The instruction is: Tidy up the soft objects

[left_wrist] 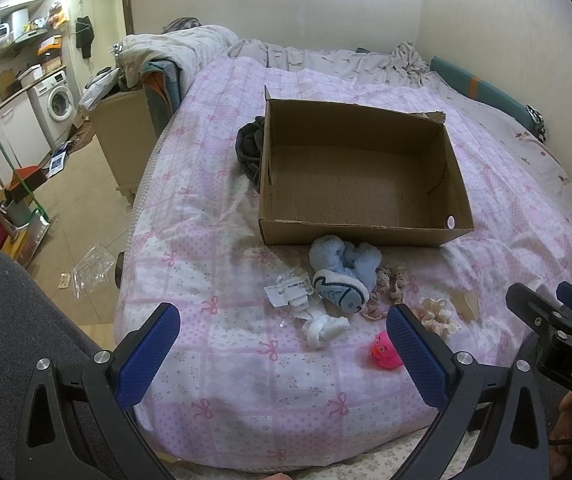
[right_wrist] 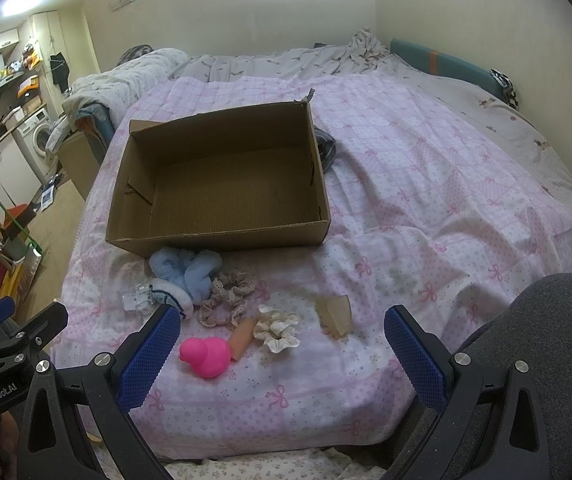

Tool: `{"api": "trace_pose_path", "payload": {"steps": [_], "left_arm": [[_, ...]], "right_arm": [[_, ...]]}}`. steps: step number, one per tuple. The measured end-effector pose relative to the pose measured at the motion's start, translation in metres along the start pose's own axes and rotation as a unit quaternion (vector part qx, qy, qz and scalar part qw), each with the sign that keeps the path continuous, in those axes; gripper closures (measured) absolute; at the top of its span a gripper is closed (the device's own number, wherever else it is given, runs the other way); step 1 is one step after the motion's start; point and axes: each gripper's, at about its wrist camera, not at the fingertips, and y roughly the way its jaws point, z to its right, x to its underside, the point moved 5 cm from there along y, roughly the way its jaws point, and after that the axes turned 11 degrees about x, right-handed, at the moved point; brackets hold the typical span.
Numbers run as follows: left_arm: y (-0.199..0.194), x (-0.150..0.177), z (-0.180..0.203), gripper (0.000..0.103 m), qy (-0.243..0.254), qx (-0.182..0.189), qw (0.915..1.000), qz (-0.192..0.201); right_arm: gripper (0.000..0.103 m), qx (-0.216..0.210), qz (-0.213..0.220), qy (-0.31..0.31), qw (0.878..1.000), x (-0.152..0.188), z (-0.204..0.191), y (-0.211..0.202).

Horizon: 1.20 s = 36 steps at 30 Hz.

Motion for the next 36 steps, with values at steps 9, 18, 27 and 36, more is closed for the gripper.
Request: {"api": "trace_pose_path", "payload": {"steps": [9,18,27,36], "left_arm": [[0.000,0.001,0.003,0.000,0.006,-0.001,1.0000,-0.003],[0.020,-0.008,0.004,0.000,-0.003,0.012,0.9991,-0.042],[0.046,-0.034,-0.003,0.000,-0.010,0.017,0.9965,-0.081],[0.093,-0.052,-0.023,0.000,-0.034,0.018,0.9862,-0.161]], "right_arm": [[0.000,0.001,-0.002,-0.006,1.000,0.000,-0.001,-0.001],[0.000,0.001,-0.013,-0.008,1.000,-0.008,-0.001,0.004],[0.000,-0.020,-0.064,0.007,0.998,-0.036,0.010,0.038],[0.000,-0.030,-0.200,0.023,0.979,-0.047,0.032,0.115]]}}
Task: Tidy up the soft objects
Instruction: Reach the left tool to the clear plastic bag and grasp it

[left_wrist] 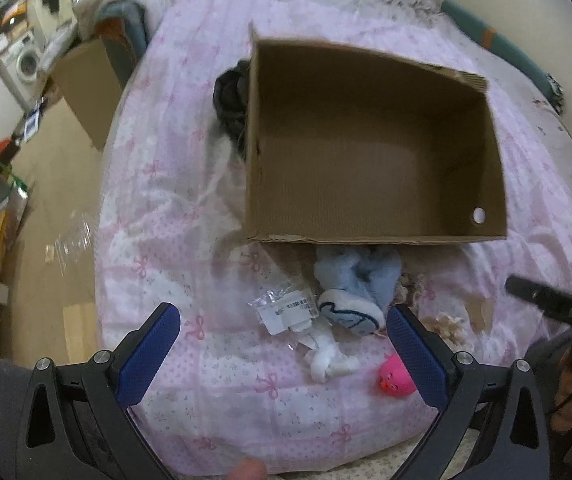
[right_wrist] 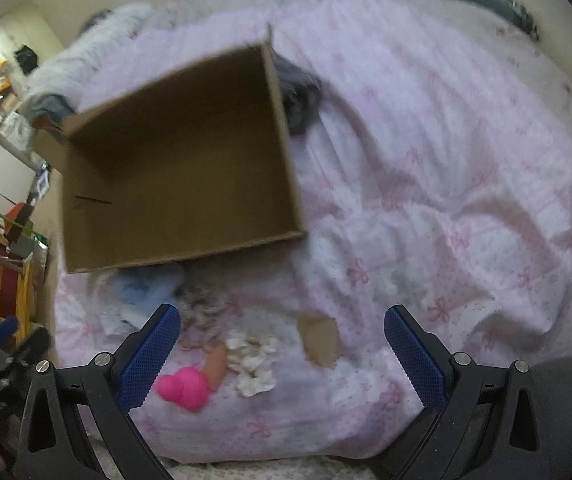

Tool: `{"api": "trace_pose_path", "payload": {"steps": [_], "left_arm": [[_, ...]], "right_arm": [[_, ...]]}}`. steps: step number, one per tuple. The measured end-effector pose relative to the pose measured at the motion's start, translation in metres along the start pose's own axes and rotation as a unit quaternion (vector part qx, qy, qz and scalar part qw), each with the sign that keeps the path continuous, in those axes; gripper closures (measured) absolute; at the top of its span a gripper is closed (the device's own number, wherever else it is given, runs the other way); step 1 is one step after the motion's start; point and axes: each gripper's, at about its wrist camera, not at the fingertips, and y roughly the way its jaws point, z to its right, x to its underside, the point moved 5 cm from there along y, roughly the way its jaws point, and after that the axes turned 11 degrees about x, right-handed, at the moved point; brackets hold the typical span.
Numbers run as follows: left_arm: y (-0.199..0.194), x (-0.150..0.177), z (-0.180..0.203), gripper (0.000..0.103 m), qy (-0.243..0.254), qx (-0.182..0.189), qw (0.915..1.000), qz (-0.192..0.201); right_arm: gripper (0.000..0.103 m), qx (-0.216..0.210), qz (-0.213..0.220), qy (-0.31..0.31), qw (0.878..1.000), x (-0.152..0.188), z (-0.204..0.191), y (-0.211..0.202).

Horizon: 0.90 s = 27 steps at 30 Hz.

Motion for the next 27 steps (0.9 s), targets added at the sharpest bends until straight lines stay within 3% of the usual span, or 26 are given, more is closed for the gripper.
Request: {"api": "trace_pose_path", "payload": {"steps": [7,10,12,14,18,20,22,25,27], "left_arm": [[0.037,0.009,-0.033,0.003,-0.060,0.003,0.9971,-0.047],[0.046,0.011,-0.046,0.006,-0.091,0.001,0.9943,-0.056],[0.050,0.011,-0.054,0.011,-0.110,0.000,0.9922,-0.059],[0.058,0.011,-0.058,0.024,-0.127,0.014,0.9893,-0.071],[0.073,0.015,-0.058,0.034,-0.146,0.033,0.9840,-0.097],[0.082,0.017,-0.056,0.036,-0.156,0.047,0.9807,-0.109],[0.091,0.018,-0.055,0.037,-0.162,0.053,0.9781,-0.120],[0.103,0.017,-0.050,0.044,-0.165,0.068,0.9754,-0.129],[0.110,0.014,-0.048,0.047,-0.163,0.067,0.9753,-0.133]], "right_arm": [[0.000,-0.004,-0.118,0.035,0.992,0.019,0.006,0.072],[0.021,-0.011,-0.138,0.029,0.990,0.025,0.001,0.088],[0.024,-0.015,-0.140,0.021,0.990,0.027,-0.005,0.091],[0.033,-0.007,-0.136,0.007,0.991,0.028,-0.010,0.094],[0.047,0.007,-0.136,0.009,0.991,0.031,-0.013,0.103],[0.066,0.011,-0.135,0.013,0.991,0.031,-0.009,0.103],[0.076,0.013,-0.131,0.016,0.991,0.028,-0.005,0.100],[0.088,0.004,-0.120,0.021,0.993,0.027,-0.005,0.095],[0.090,-0.002,-0.109,0.026,0.994,0.020,0.000,0.087]]}}
